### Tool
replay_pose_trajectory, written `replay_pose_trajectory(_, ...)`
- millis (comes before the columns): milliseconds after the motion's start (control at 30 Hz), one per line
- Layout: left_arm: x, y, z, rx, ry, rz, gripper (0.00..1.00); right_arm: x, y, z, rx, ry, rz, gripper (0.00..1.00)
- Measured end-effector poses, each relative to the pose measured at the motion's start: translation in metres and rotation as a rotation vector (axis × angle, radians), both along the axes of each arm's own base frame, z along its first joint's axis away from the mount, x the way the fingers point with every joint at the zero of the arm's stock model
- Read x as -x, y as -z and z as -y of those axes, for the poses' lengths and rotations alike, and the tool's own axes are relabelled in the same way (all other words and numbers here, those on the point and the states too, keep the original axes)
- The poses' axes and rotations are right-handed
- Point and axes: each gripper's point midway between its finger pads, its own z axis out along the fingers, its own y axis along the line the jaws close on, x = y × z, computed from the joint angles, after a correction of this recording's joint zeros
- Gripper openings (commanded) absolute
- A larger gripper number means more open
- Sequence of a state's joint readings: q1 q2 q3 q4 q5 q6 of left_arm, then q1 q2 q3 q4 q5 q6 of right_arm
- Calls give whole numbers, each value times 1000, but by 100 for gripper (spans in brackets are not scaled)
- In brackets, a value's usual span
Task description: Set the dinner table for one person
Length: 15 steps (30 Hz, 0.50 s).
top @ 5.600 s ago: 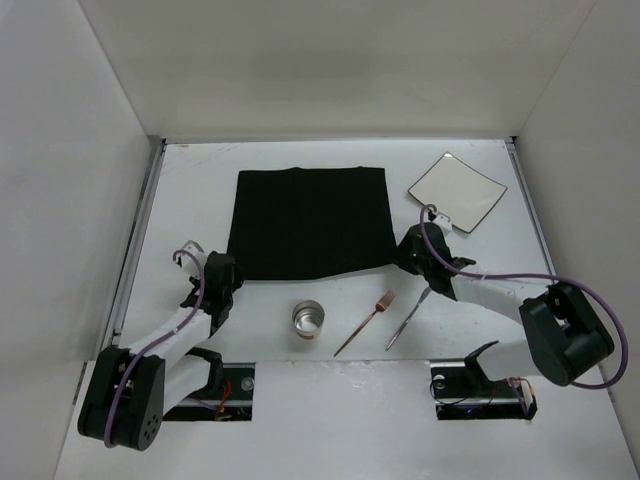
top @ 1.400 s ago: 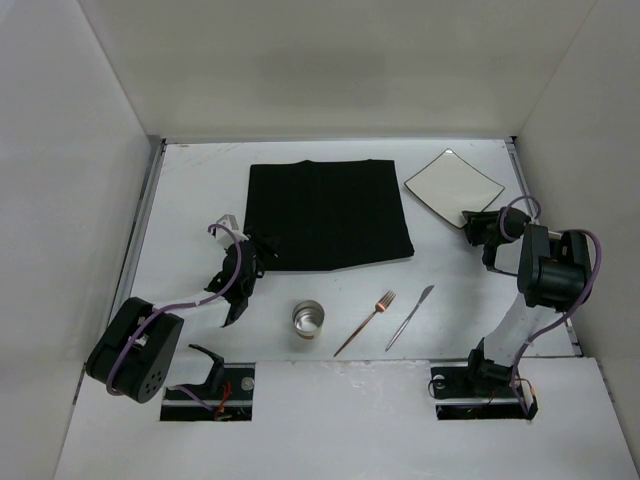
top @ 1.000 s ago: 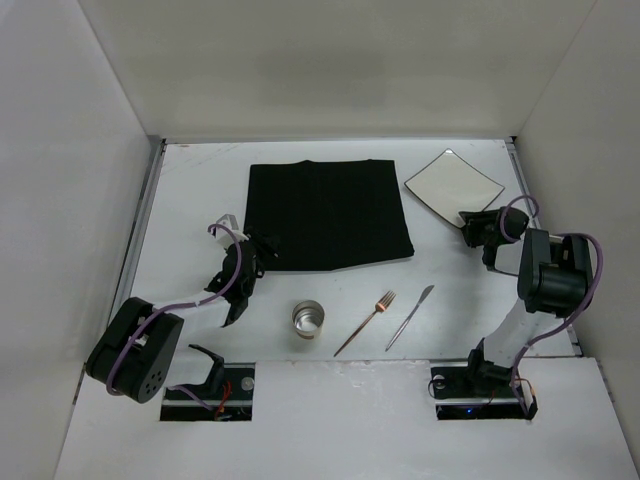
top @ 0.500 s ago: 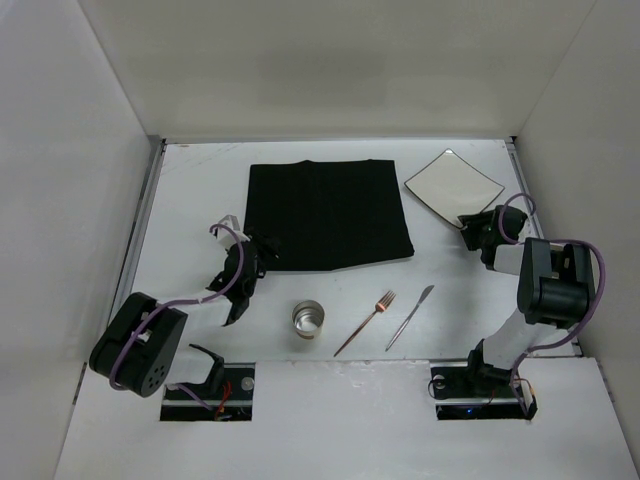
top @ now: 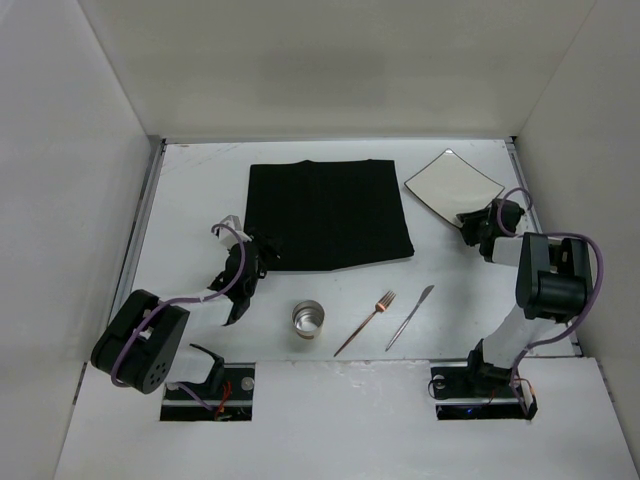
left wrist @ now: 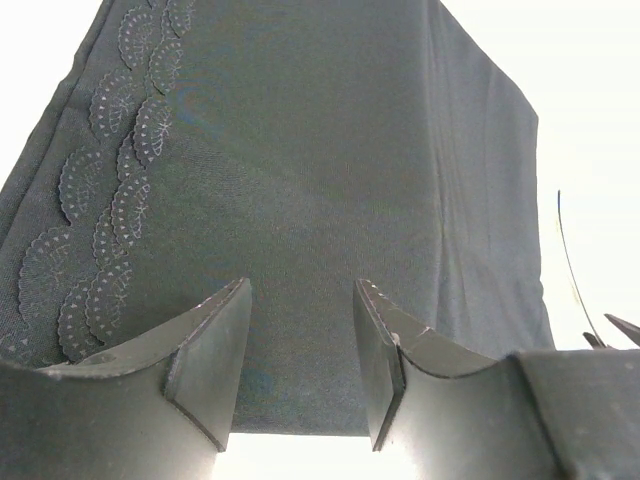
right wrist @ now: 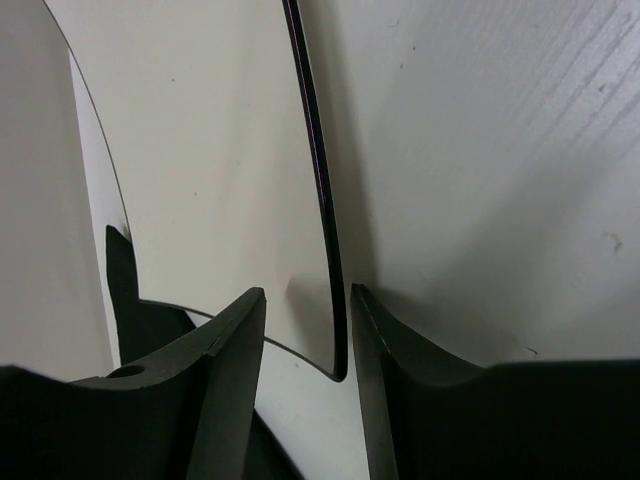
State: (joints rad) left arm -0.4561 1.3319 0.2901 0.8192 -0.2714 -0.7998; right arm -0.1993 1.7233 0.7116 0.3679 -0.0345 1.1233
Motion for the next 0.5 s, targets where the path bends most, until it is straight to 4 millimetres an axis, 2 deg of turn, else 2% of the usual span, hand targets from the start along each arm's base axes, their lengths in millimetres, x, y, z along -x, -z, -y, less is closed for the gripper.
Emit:
replay_pose_trajectory(233,0,0,-1,5,-1,-1,43,-12,0,3,-17,28,13,43)
replay_pose_trajectory(267,-1,0,-1,5,-3,-1,43,-12,0,3,-18,30,13,39)
replay_pose_trajectory(400,-1,0,-3,7,-9,-2,43,-11,6,3,-25,40,-1,13)
replay_pose_trajectory(500,-1,0,-3,7,-9,-1,43,-17,-2,3,-41,46,40,6)
